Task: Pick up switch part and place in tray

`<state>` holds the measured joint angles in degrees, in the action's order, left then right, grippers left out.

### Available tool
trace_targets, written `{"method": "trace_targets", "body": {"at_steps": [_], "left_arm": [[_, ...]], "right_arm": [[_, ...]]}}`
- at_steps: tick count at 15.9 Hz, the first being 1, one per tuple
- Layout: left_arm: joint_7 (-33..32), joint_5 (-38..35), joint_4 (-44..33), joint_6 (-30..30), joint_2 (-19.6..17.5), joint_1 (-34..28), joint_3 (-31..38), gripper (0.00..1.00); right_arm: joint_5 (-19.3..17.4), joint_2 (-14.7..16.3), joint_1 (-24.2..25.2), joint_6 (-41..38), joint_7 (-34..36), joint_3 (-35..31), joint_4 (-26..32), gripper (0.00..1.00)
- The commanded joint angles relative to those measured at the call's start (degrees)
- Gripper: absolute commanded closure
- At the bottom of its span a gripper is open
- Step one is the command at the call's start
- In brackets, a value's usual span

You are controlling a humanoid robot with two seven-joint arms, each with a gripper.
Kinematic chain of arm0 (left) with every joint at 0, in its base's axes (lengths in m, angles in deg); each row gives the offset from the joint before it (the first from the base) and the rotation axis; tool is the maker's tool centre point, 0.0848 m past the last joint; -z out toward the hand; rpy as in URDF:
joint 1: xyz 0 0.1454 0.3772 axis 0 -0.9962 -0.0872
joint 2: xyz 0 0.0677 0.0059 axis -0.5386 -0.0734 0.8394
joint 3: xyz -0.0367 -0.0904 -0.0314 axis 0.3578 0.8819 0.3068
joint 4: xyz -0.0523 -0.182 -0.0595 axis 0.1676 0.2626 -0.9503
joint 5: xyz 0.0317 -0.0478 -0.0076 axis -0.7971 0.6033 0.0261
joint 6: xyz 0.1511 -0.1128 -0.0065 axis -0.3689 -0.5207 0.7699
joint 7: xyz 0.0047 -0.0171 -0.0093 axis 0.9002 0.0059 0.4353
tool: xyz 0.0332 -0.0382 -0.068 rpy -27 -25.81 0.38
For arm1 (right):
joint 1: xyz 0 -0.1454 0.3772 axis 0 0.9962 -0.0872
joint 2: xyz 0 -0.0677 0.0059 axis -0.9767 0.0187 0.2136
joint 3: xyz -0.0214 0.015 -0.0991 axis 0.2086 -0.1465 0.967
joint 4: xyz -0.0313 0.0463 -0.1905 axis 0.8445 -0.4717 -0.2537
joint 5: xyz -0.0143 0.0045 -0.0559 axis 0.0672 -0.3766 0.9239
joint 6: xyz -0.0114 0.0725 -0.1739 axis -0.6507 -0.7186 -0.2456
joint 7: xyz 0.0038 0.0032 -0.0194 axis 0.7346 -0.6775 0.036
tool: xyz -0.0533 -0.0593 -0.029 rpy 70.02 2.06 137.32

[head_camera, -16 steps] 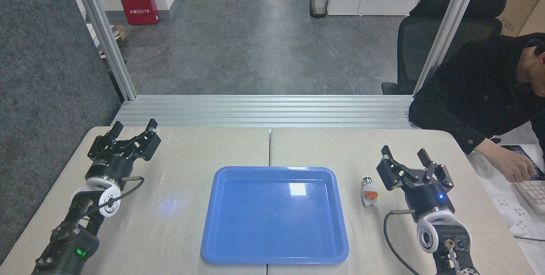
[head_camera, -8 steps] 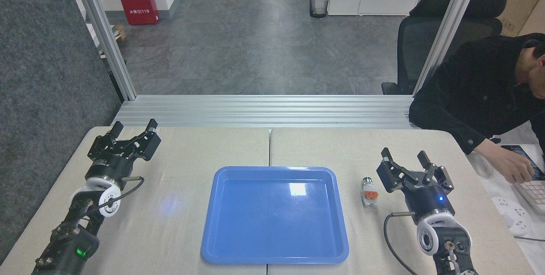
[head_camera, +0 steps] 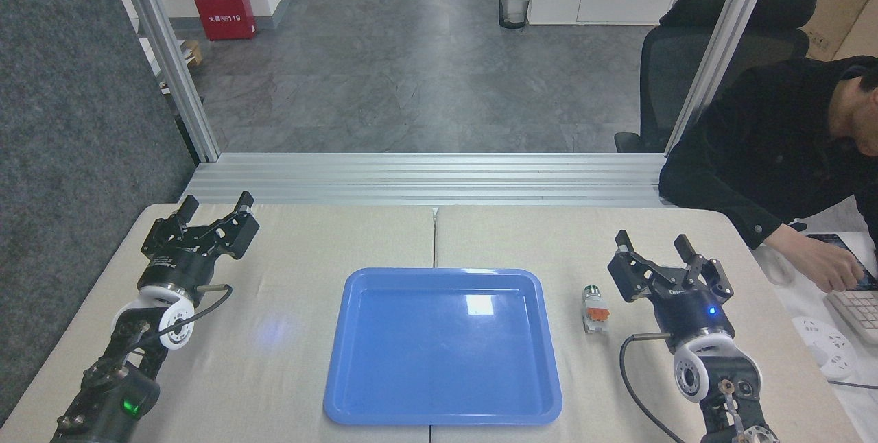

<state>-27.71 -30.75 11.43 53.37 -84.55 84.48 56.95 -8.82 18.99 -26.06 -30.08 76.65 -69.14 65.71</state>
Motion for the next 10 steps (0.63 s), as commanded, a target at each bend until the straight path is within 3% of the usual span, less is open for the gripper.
{"method": "trace_targets", "body": {"at_steps": [1, 10], "left_arm": [[-0.03, 0.00, 0.00, -0.03, 0.00, 0.00, -0.01, 0.00], [-0.03, 0.00, 0.00, -0.03, 0.00, 0.00, -0.01, 0.00]], "right_arm": [[0.29, 0.65, -1.18, -0.12, -0.22, 0.39, -0.31, 0.00], [0.47, 0.12, -0.65, -0.03, -0.14, 0.39, -0.40, 0.00]]}}
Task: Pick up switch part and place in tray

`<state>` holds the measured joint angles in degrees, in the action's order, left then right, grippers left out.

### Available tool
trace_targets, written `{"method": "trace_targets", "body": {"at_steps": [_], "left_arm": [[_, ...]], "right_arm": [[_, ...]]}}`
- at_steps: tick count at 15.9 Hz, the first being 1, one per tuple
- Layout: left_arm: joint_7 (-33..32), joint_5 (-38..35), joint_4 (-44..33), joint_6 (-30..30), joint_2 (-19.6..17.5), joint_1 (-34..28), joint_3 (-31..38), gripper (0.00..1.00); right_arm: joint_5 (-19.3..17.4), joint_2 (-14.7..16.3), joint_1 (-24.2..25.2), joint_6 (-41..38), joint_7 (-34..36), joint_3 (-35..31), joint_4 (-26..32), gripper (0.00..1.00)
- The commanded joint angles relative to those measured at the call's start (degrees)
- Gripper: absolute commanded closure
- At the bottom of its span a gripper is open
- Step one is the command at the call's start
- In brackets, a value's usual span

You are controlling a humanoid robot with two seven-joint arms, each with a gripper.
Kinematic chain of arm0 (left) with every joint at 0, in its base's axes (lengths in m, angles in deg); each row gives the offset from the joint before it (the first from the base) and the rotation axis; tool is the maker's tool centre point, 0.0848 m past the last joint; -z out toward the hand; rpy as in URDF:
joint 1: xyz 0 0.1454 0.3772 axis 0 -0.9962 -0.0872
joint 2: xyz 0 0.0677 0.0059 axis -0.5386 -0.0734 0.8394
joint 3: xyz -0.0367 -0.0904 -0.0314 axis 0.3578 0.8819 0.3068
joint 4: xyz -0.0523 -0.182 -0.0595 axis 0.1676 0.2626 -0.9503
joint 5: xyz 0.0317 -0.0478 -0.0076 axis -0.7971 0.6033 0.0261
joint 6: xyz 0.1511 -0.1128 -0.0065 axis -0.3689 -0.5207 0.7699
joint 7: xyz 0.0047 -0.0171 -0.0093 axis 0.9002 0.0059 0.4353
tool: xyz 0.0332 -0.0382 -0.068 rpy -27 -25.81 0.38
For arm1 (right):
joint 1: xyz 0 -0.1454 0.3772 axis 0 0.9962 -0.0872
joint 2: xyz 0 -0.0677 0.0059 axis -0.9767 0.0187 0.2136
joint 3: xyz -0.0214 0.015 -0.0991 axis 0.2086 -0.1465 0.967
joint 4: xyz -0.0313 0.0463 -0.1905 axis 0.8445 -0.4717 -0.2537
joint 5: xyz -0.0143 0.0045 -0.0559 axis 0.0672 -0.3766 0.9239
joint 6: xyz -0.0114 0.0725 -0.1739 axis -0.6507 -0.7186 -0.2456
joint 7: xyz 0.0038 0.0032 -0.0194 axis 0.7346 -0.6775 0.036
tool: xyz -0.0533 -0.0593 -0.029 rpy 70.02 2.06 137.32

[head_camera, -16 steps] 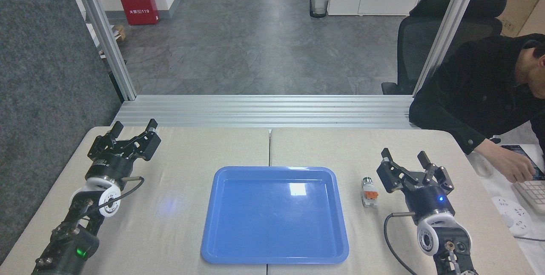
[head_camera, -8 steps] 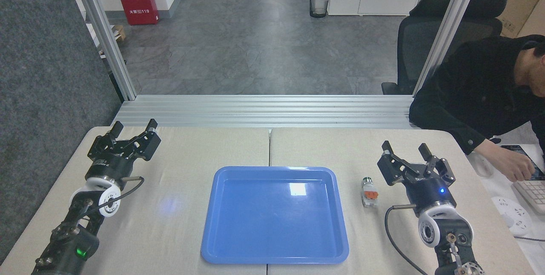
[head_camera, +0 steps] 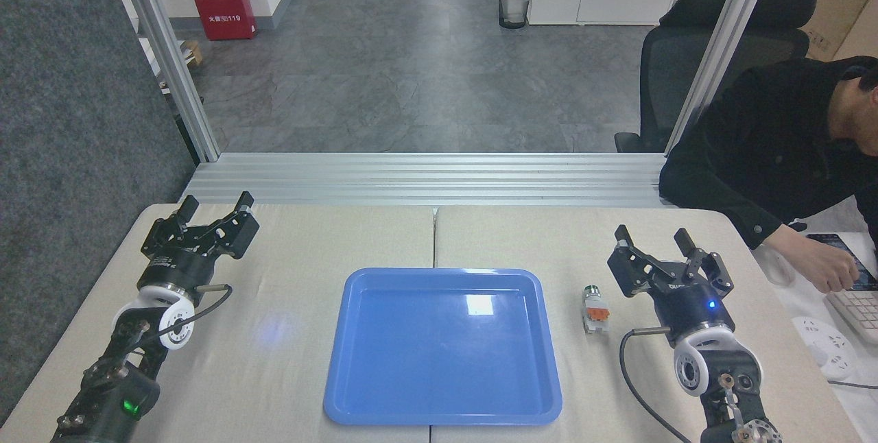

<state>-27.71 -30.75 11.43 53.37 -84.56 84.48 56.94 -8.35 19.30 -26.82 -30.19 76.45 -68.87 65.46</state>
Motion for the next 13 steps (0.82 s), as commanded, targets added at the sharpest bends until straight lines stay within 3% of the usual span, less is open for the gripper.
{"method": "trace_targets", "body": {"at_steps": [1, 11, 13], "left_arm": [[-0.03, 0.00, 0.00, -0.03, 0.00, 0.00, -0.01, 0.00], [-0.03, 0.00, 0.00, -0.03, 0.00, 0.00, -0.01, 0.00], [-0.03, 0.00, 0.00, -0.03, 0.00, 0.00, -0.01, 0.00]], "right_arm": [[0.00, -0.10, 0.11, 0.08, 0.06, 0.11, -0.06, 0.00], [0.00, -0.19, 0.20, 0.08, 0.06, 0.11, -0.06, 0.00], [0.09, -0.10, 0.38, 0.08, 0.15, 0.20, -0.06, 0.08]]}}
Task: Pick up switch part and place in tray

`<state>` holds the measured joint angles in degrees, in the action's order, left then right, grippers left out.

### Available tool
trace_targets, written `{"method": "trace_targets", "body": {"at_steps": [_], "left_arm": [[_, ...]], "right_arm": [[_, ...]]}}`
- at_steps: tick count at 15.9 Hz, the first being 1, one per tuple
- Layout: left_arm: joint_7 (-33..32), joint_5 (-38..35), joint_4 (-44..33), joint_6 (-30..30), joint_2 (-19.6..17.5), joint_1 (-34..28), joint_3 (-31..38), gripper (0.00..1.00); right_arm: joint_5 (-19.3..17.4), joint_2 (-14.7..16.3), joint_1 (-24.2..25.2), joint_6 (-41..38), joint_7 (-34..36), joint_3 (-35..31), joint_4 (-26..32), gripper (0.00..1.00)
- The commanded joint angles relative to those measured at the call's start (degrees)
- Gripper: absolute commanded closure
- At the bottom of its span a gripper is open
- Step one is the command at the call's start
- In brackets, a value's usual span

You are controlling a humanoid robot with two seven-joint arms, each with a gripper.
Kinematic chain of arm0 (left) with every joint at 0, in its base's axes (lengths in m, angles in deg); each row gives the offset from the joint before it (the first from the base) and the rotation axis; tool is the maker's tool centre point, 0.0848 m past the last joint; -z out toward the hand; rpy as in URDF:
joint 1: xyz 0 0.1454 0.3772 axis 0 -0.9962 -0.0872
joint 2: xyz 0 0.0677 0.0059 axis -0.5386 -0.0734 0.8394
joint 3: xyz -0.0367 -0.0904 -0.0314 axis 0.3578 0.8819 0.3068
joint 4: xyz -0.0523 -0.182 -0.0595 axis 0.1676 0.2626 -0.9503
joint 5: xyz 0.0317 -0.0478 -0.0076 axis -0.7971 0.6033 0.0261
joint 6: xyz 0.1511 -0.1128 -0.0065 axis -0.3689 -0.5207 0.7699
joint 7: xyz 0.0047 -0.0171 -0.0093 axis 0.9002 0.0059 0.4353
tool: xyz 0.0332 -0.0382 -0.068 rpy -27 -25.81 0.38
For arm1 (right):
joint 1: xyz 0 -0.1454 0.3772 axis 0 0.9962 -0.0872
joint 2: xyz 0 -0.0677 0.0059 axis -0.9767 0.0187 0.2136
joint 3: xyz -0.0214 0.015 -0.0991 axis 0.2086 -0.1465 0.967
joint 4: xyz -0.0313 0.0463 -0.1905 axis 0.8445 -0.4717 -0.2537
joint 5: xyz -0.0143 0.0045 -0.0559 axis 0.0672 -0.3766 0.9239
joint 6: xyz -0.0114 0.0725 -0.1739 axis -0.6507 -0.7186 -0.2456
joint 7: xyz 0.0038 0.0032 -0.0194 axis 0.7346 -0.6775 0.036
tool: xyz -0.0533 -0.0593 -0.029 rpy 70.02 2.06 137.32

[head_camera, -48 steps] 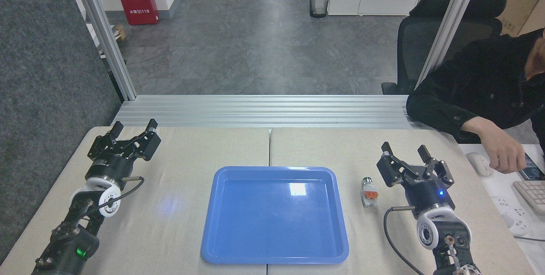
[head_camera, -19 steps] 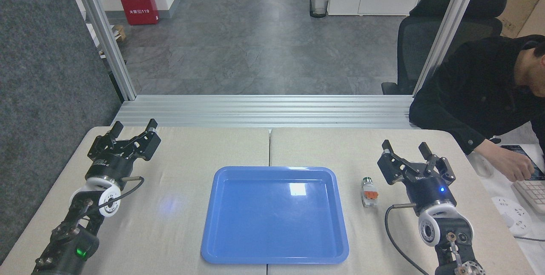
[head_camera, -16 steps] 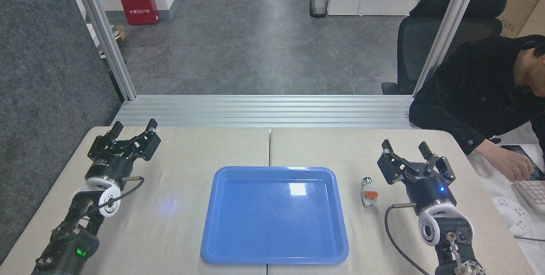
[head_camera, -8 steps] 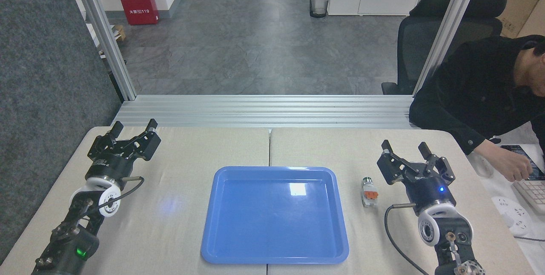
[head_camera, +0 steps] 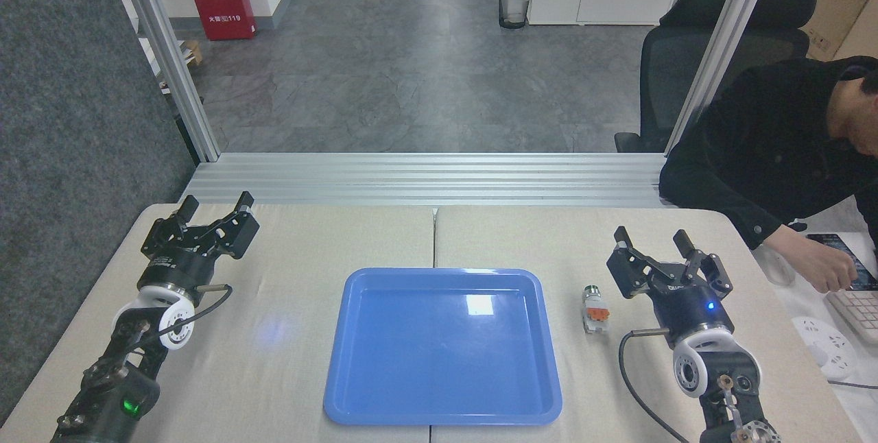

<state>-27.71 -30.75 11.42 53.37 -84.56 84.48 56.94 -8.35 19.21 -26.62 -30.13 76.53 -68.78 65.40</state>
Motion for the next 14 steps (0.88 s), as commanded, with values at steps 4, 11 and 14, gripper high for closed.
{"method": "trace_targets", "body": {"at_steps": [4, 11, 14], "left_arm": [[-0.03, 0.00, 0.00, -0.03, 0.00, 0.00, 0.00, 0.00], [-0.03, 0.00, 0.00, -0.03, 0.00, 0.00, 0.00, 0.00], [-0.03, 0.00, 0.00, -0.03, 0.00, 0.00, 0.00, 0.00]], "right_arm": [[0.00, 0.07, 0.17, 0.02, 0.07, 0.12, 0.00, 0.10], [-0.27, -0.45, 0.17, 0.11, 0.24, -0.06, 0.00, 0.01], [-0.35, -0.45, 0.26, 0.03, 0.16, 0.03, 0.09, 0.01]]}}
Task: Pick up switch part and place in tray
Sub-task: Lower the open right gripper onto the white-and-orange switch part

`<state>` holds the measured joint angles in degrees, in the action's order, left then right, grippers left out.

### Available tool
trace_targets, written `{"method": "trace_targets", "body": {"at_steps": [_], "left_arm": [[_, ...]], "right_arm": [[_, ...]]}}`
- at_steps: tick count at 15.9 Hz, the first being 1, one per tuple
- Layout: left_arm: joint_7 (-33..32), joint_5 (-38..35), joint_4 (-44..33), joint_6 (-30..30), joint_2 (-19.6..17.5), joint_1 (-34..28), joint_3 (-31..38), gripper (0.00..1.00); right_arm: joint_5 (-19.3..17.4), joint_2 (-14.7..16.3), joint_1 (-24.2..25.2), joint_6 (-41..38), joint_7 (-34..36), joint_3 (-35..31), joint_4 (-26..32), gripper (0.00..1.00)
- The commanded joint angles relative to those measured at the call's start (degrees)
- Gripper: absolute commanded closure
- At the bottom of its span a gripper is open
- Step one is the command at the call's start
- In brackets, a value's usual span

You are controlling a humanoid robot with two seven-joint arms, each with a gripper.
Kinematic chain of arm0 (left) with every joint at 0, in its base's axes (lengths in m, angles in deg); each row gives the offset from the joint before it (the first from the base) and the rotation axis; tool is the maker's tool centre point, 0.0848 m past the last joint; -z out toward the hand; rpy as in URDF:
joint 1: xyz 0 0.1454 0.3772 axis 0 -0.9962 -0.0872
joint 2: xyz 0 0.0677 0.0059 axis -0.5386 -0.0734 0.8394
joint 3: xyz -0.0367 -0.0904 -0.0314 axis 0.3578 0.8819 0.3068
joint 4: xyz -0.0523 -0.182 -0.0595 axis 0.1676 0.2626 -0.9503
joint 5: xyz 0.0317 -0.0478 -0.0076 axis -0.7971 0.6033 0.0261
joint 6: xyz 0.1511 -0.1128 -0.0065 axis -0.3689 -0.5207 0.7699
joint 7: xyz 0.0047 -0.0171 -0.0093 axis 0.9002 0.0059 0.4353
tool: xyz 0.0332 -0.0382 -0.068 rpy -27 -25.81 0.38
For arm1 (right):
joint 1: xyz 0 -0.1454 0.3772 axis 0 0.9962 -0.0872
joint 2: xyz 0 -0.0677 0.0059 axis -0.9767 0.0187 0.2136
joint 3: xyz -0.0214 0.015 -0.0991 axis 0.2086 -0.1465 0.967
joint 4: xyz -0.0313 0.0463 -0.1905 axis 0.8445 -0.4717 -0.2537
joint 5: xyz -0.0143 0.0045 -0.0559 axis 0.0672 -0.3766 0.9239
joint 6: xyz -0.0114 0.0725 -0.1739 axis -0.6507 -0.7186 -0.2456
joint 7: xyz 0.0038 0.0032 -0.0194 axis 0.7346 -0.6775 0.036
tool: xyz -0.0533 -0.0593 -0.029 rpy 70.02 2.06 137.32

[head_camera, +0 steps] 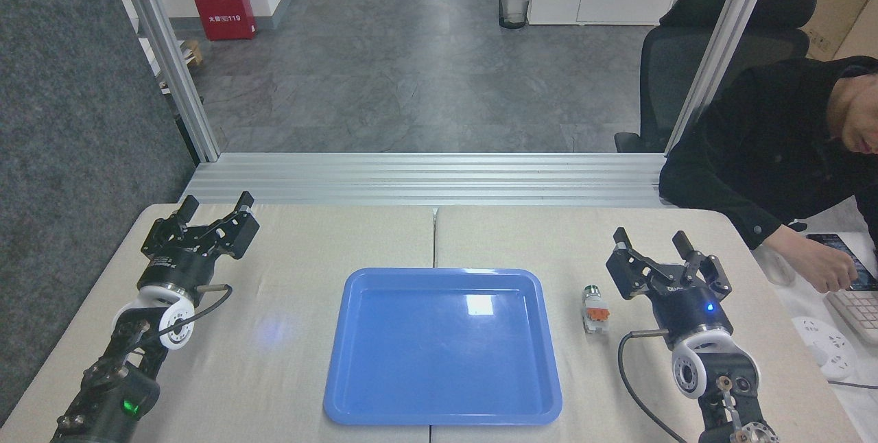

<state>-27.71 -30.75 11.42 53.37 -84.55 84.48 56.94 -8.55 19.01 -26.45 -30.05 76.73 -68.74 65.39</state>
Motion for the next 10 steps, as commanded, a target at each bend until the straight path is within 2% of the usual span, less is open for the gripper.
{"method": "trace_targets", "body": {"at_steps": [1, 4, 6, 7, 8, 10], "left_arm": [[-0.03, 0.00, 0.00, 0.06, 0.00, 0.00, 0.00, 0.00], [-0.03, 0.00, 0.00, -0.03, 0.00, 0.00, 0.00, 0.00], [-0.03, 0.00, 0.00, -0.03, 0.00, 0.00, 0.00, 0.00], [-0.03, 0.00, 0.00, -0.03, 0.00, 0.00, 0.00, 0.00], [-0.03, 0.00, 0.00, -0.03, 0.00, 0.00, 0.00, 0.00], [-0.03, 0.00, 0.00, -0.03, 0.00, 0.00, 0.00, 0.00]], "right_arm": [[-0.15, -0.17, 0.35, -0.67, -0.13, 0.07, 0.36, 0.01], [0.29, 0.10, 1.41, -3.40, -1.09, -0.54, 0.37, 0.02], [0.11, -0.25, 3.42, -4.01, -7.05, -0.63, 0.45, 0.04], [0.29, -0.25, 5.00, -6.80, -8.03, -0.72, 1.41, 0.04], [0.64, -0.17, 5.19, -9.79, -9.52, -0.98, 1.59, 0.05], [2.04, -0.25, 5.19, -10.17, -11.99, -1.16, 1.33, 0.05]]}}
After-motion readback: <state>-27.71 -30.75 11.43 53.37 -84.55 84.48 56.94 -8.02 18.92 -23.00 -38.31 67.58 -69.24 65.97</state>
